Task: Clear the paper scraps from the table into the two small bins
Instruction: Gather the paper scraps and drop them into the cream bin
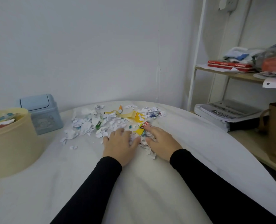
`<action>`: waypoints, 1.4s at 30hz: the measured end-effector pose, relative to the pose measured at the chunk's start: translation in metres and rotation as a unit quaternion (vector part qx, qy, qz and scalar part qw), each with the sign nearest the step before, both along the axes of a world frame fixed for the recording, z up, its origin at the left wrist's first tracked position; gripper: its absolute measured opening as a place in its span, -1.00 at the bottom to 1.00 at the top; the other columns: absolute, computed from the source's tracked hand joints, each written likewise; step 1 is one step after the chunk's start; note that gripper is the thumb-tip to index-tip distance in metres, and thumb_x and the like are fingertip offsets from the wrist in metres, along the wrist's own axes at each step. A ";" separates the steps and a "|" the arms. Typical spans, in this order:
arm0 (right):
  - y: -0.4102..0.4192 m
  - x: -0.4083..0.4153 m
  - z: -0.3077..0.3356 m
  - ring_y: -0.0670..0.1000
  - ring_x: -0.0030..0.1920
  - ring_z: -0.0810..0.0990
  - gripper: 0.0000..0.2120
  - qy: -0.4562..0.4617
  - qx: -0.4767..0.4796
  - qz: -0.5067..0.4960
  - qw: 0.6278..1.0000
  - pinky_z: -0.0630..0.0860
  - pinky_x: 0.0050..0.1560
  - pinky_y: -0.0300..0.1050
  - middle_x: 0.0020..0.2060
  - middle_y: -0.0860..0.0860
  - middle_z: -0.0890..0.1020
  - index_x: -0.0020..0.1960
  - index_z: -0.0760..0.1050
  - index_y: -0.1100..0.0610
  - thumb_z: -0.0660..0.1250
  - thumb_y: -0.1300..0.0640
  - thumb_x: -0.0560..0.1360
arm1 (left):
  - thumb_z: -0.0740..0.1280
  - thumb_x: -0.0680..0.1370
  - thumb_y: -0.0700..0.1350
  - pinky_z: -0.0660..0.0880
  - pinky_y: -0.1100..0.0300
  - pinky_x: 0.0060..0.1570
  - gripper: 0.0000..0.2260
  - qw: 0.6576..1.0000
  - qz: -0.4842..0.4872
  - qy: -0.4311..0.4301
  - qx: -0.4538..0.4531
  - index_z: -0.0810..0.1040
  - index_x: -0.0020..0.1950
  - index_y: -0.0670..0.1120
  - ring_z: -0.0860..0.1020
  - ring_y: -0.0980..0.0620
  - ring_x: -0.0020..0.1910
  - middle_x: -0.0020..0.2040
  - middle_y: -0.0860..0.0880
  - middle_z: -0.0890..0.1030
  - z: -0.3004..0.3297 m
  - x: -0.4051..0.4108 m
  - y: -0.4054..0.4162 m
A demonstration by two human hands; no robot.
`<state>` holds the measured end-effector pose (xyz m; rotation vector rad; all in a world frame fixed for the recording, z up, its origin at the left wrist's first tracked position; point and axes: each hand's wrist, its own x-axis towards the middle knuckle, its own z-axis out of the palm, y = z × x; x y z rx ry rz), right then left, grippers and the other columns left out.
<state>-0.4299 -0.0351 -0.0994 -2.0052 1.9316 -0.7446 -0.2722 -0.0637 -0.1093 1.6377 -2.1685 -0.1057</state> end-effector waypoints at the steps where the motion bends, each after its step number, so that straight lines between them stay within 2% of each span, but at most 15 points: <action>1: 0.001 0.000 0.001 -0.02 0.44 0.25 -0.55 -0.006 -0.017 -0.013 1.000 0.17 0.45 0.00 0.47 -0.05 0.27 0.48 0.21 -0.02 0.12 0.04 0.60 | 0.08 0.58 0.18 0.09 -0.02 0.33 -0.61 0.999 -0.001 0.011 -0.033 0.38 0.36 0.09 0.25 0.02 0.39 0.41 0.05 0.31 0.001 -0.001 -0.001; 6: 0.003 0.013 -0.006 0.10 0.40 0.23 -0.37 0.092 0.011 -0.161 0.983 0.25 0.28 0.13 0.42 0.00 0.25 0.49 0.13 0.04 0.12 -0.20 0.51 | 0.10 0.60 -0.03 0.06 0.00 0.33 -0.61 0.989 -0.135 0.006 -0.053 0.27 0.45 0.14 0.11 0.07 0.47 0.51 0.08 0.17 0.006 -0.015 -0.017; 10: -0.002 0.016 -0.014 0.11 0.40 0.22 -0.49 0.156 0.058 -0.139 0.976 0.22 0.25 0.17 0.41 0.00 0.29 0.48 0.14 0.03 0.01 -0.08 0.57 | 0.07 0.62 0.09 0.15 0.01 0.32 -0.62 0.984 -0.174 -0.037 -0.003 0.30 0.45 0.13 0.22 0.11 0.44 0.47 0.15 0.28 0.004 -0.025 -0.031; 15: -0.002 0.002 -0.006 0.05 0.40 0.27 -0.53 0.091 0.009 -0.119 0.989 0.24 0.28 0.08 0.43 -0.04 0.29 0.47 0.19 -0.02 0.07 0.11 0.56 | 0.17 0.55 0.16 0.28 0.06 0.14 -0.72 0.996 -0.084 -0.019 -0.034 0.53 0.11 0.06 0.46 0.04 0.17 0.16 0.10 0.51 0.006 -0.008 -0.031; 18: 0.001 0.011 -0.006 0.08 0.49 0.09 -0.49 0.078 -0.002 -0.113 0.991 0.16 0.37 0.13 0.51 -0.01 0.11 0.51 0.08 -0.05 0.06 -0.05 0.59 | 0.23 0.51 0.12 0.26 0.10 0.08 -0.83 0.993 -0.070 0.046 -0.084 0.51 -0.16 0.06 0.43 0.07 0.11 0.06 0.14 0.49 0.009 0.002 -0.026; 21: -0.002 0.020 -0.014 0.16 0.53 -0.11 -0.32 0.116 0.031 -0.089 0.989 0.01 0.40 0.24 0.54 0.01 -0.07 0.53 -0.08 -0.12 0.02 -0.33 0.51 | 0.21 0.49 0.12 0.25 0.05 0.18 -0.79 0.992 -0.092 0.065 -0.053 0.47 0.05 0.08 0.37 0.03 0.24 0.22 0.11 0.43 0.006 0.001 -0.026; 23: -0.009 0.018 -0.016 0.17 0.53 -0.13 -0.26 0.128 0.035 -0.073 0.988 -0.01 0.41 0.26 0.54 0.02 -0.11 0.53 -0.11 -0.14 0.07 -0.36 0.47 | 0.15 0.54 0.19 0.18 -0.03 0.30 -0.60 0.996 -0.083 0.011 0.007 0.32 0.35 0.12 0.26 0.01 0.39 0.43 0.08 0.30 0.001 -0.002 -0.026; 25: -0.018 0.014 -0.014 0.15 0.53 -0.11 -0.27 0.130 0.029 -0.046 0.990 0.02 0.41 0.24 0.54 0.03 -0.10 0.53 -0.10 -0.14 0.12 -0.30 0.47 | 0.07 0.57 0.22 0.14 -0.05 0.33 -0.53 0.996 -0.073 -0.042 0.032 0.24 0.45 0.11 0.24 0.01 0.42 0.47 0.08 0.27 -0.003 -0.004 -0.029; 28: -0.029 0.013 -0.008 0.08 0.53 -0.05 -0.34 0.135 0.025 0.008 0.991 0.06 0.41 0.20 0.54 0.00 -0.04 0.53 -0.05 -0.15 0.13 -0.22 0.51 | 0.11 0.60 0.10 0.32 0.06 0.10 -0.72 0.995 -0.096 0.011 0.013 0.49 0.15 0.01 0.45 -0.03 0.20 0.13 0.05 0.53 0.000 0.001 -0.031; 30: -0.035 0.015 -0.004 0.04 0.52 0.00 -0.39 0.127 0.015 0.039 0.991 0.09 0.40 0.17 0.54 -0.02 -0.01 0.53 -0.02 -0.14 0.13 -0.09 0.53 | 0.15 0.59 -0.03 0.34 0.14 -0.11 -0.83 0.993 -0.099 0.058 0.007 0.49 -0.02 -0.06 0.52 -0.08 0.01 -0.14 0.02 0.51 0.003 0.008 -0.029; 32: -0.040 0.017 -0.001 0.01 0.51 0.06 -0.41 0.117 0.011 0.058 0.991 0.11 0.39 0.12 0.54 -0.05 0.03 0.53 0.01 -0.13 0.11 0.06 0.54 | 0.15 0.58 -0.12 0.36 0.13 -0.04 -0.80 0.995 -0.080 0.064 0.010 0.48 0.15 -0.04 0.51 -0.08 0.02 -0.05 -0.02 0.55 0.005 0.016 -0.025; 34: -0.040 0.019 0.001 0.00 0.50 0.10 -0.43 0.108 0.010 0.070 0.992 0.10 0.41 0.12 0.53 -0.07 0.07 0.52 0.05 -0.14 0.08 0.13 0.55 | 0.14 0.56 -0.14 0.29 0.06 0.19 -0.67 0.997 -0.049 0.055 0.007 0.39 0.31 0.05 0.45 -0.05 0.17 0.17 0.00 0.52 0.006 0.021 -0.021; 37: -0.038 0.022 -0.001 -0.02 0.49 0.14 -0.51 0.091 -0.002 0.082 0.993 0.08 0.43 0.15 0.51 -0.08 0.14 0.50 0.14 -0.15 0.10 0.01 0.58 | 0.09 0.58 -0.02 0.12 -0.02 0.30 -0.64 0.999 -0.027 0.020 0.001 0.33 0.39 0.12 0.27 0.00 0.36 0.41 0.08 0.33 0.005 0.024 -0.016; 39: -0.036 0.025 -0.003 -0.02 0.46 0.19 -0.57 0.116 -0.001 0.084 0.990 0.10 0.41 0.16 0.47 -0.10 0.24 0.46 0.22 -0.16 0.05 -0.12 0.60 | 0.04 0.60 0.07 0.10 -0.04 0.31 -0.63 0.999 -0.018 -0.007 0.028 0.27 0.41 0.16 0.22 0.00 0.40 0.45 0.09 0.26 0.002 0.025 -0.013; 42: -0.037 0.026 -0.005 0.00 0.33 0.34 -0.64 0.116 -0.012 0.069 0.991 0.20 0.33 0.09 0.31 -0.07 0.41 0.34 0.36 -0.09 0.04 -0.10 0.59 | 0.02 0.60 0.17 0.12 0.00 0.29 -0.63 0.999 -0.002 -0.016 0.045 0.31 0.38 0.16 0.26 0.02 0.37 0.40 0.11 0.33 -0.003 0.027 -0.015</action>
